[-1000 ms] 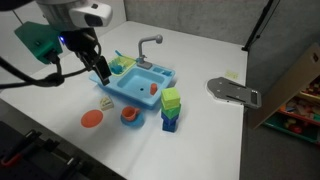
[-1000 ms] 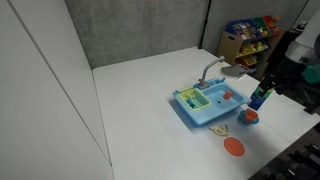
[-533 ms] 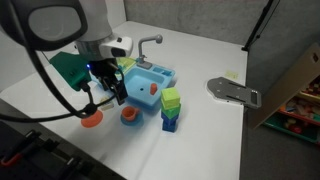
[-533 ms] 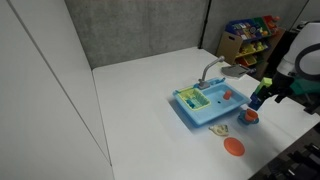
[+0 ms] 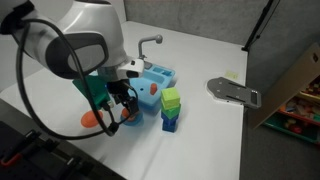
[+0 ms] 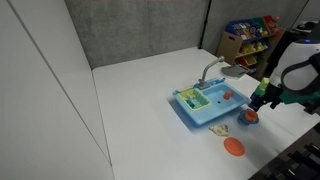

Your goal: Pick up the orange mug and put it on the light blue surface in front of the dish rack

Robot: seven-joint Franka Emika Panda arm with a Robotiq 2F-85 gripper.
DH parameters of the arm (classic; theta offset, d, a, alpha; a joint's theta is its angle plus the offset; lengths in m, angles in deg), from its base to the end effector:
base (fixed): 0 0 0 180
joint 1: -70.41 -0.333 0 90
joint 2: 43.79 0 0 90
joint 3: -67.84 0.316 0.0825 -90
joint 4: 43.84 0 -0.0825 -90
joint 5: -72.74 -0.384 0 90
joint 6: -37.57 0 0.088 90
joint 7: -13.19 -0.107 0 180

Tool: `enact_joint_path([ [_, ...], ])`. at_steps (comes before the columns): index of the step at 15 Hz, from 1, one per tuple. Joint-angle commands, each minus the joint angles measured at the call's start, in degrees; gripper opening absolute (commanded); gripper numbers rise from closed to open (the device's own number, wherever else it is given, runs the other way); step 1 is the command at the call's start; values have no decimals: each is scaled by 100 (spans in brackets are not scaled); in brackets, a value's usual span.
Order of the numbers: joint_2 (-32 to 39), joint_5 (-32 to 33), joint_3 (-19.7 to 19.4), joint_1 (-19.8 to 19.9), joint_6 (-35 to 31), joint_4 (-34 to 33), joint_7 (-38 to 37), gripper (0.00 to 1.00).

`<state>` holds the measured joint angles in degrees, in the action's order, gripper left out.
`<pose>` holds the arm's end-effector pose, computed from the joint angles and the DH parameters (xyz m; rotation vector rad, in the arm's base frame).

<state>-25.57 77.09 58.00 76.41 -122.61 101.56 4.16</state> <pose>0.4291 -0.1242 0.1521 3.0181 -0.5413 -0.0947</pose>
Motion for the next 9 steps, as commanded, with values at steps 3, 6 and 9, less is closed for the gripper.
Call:
enact_joint_path([
  [3,641,195,-455,-365,-412,-327,-177,100],
  [6,869,151,-593,-496,-513,-431,-169,100],
  [9,1029,101,-661,-578,-576,-509,-155,100],
])
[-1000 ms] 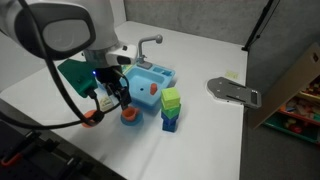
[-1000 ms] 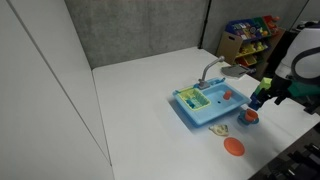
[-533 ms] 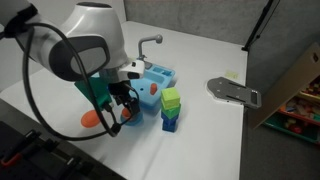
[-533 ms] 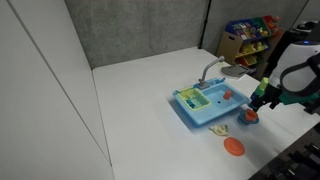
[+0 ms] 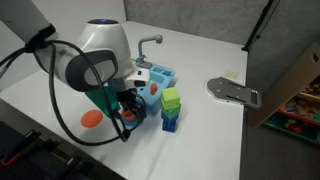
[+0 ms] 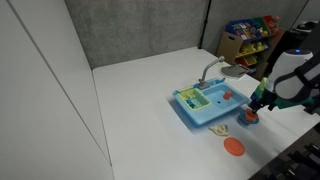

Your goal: Pick up the orange mug and put it on the light blue surface in front of the dish rack

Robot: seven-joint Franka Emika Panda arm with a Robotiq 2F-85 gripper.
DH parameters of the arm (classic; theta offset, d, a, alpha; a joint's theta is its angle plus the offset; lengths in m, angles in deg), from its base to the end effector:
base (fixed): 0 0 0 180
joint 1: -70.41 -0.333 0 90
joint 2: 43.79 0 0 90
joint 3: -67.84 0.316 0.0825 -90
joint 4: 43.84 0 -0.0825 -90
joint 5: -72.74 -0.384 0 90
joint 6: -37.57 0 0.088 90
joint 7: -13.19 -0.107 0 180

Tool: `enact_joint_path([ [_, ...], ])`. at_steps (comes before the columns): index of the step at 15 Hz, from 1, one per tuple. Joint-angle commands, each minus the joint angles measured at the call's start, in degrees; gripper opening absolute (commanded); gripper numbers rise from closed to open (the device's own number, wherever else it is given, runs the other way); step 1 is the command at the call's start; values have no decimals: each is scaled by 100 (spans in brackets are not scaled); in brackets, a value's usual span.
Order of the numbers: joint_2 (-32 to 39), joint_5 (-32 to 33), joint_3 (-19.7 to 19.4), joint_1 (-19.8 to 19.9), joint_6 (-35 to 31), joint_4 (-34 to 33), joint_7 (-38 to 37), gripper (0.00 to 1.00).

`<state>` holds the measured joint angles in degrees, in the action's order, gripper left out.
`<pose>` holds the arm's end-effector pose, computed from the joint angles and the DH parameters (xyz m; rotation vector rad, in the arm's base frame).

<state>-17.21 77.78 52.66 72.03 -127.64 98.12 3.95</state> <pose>0.4353 -0.1402 0.1141 2.9608 -0.5152 -0.0846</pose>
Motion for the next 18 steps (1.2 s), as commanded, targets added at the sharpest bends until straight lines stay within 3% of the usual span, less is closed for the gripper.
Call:
enact_joint_path([
  [1,242,5,-119,-147,-79,-193,-129,100],
  [7,454,-78,-49,-163,-53,-375,-129,100],
  [8,482,-86,-44,-161,-44,-404,-131,75],
  [9,502,-88,-45,-166,-39,-423,-133,75],
  [17,376,-104,1,-230,-6,-371,-121,9],
  [18,340,-113,21,-225,-10,-344,-109,6],
])
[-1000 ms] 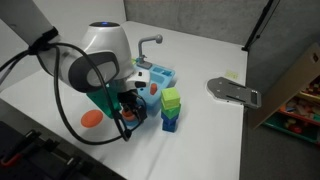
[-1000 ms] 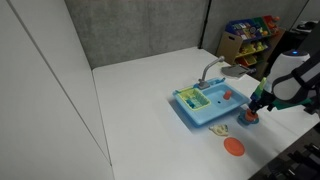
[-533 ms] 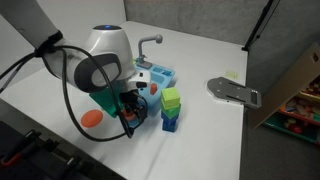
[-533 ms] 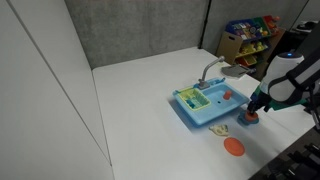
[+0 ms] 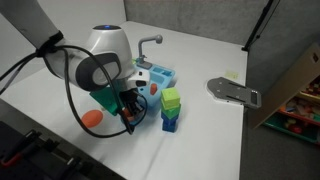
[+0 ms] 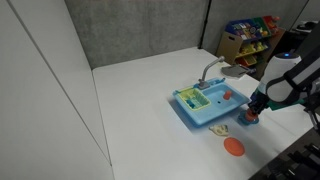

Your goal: Pick up the orange mug and put it on the light blue surface in front of the dish rack

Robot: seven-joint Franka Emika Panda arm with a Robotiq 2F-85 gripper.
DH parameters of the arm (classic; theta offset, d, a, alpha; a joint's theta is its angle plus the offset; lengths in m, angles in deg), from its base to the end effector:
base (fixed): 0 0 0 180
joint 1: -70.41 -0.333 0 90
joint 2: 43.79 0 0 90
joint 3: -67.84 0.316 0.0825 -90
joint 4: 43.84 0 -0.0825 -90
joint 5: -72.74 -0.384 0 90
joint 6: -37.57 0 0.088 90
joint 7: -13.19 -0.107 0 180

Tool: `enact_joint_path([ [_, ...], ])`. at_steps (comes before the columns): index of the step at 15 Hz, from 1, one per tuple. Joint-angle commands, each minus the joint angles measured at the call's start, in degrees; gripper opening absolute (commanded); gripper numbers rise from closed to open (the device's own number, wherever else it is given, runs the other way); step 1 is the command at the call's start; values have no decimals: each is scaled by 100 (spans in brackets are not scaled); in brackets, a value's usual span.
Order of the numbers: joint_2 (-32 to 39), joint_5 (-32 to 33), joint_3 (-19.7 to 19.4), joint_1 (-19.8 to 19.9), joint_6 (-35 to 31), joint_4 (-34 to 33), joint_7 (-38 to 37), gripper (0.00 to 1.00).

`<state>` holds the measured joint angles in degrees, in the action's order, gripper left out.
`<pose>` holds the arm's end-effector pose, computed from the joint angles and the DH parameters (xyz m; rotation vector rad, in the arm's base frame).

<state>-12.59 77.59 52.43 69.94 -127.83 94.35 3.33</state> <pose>0.4522 -0.1316 0.0945 2.9473 -0.4705 -0.0944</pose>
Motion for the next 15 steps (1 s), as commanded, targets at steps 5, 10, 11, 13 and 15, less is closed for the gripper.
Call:
enact_joint_path([
  [5,-586,-164,103,-16,172,233,-38,4],
  [10,-1257,-104,111,-92,661,352,-103,4],
  [11,-1368,-87,140,-108,797,320,-136,4],
  [13,-1556,-48,226,-158,1076,222,-232,4],
  [15,-1716,-80,394,-173,1319,120,-301,4],
])
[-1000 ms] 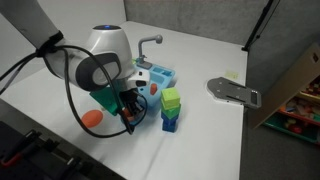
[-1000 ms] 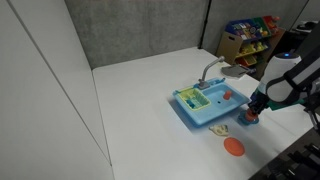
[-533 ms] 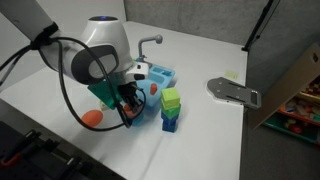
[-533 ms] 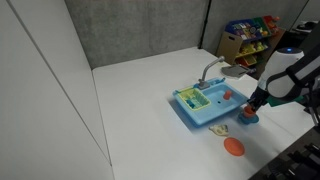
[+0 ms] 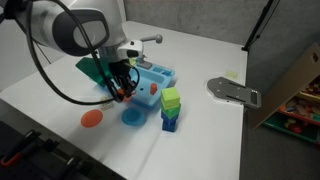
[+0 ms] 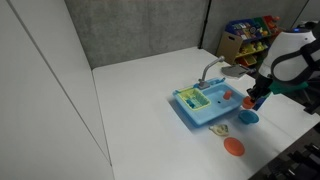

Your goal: Pick up the orange mug and put it on the light blue surface in front of the dish rack

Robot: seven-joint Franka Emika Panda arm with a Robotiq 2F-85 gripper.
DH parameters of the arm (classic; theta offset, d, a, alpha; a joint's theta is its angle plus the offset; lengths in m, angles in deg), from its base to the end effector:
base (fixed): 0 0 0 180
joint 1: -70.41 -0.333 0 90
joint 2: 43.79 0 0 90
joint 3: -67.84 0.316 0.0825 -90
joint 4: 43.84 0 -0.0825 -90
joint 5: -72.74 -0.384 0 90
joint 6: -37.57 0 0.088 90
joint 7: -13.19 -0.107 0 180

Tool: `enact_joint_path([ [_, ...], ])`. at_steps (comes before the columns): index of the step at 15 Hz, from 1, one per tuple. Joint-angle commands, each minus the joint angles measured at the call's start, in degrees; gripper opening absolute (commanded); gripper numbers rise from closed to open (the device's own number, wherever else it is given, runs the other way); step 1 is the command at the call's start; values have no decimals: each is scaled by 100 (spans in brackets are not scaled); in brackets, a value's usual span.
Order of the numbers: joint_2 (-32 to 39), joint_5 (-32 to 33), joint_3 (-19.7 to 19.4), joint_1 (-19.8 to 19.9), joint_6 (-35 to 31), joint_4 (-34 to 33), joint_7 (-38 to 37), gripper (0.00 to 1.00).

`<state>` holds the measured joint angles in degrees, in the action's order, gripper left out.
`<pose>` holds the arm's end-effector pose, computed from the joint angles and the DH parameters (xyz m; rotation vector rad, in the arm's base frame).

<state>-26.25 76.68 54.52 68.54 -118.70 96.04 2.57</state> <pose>0.4743 -0.0990 0.1817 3.0078 -0.4731 -0.0224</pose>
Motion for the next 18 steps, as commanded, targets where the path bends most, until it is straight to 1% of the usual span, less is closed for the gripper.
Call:
enact_joint_path([
  [1,-415,-24,289,-42,522,-110,-270,4],
  [5,-519,-213,761,-81,801,-359,-365,4],
  [9,-342,-355,1107,-210,830,-650,-456,4],
  [13,-63,-330,1263,-362,755,-949,-621,3],
  [18,463,-316,1237,-447,703,-1310,-704,3],
])
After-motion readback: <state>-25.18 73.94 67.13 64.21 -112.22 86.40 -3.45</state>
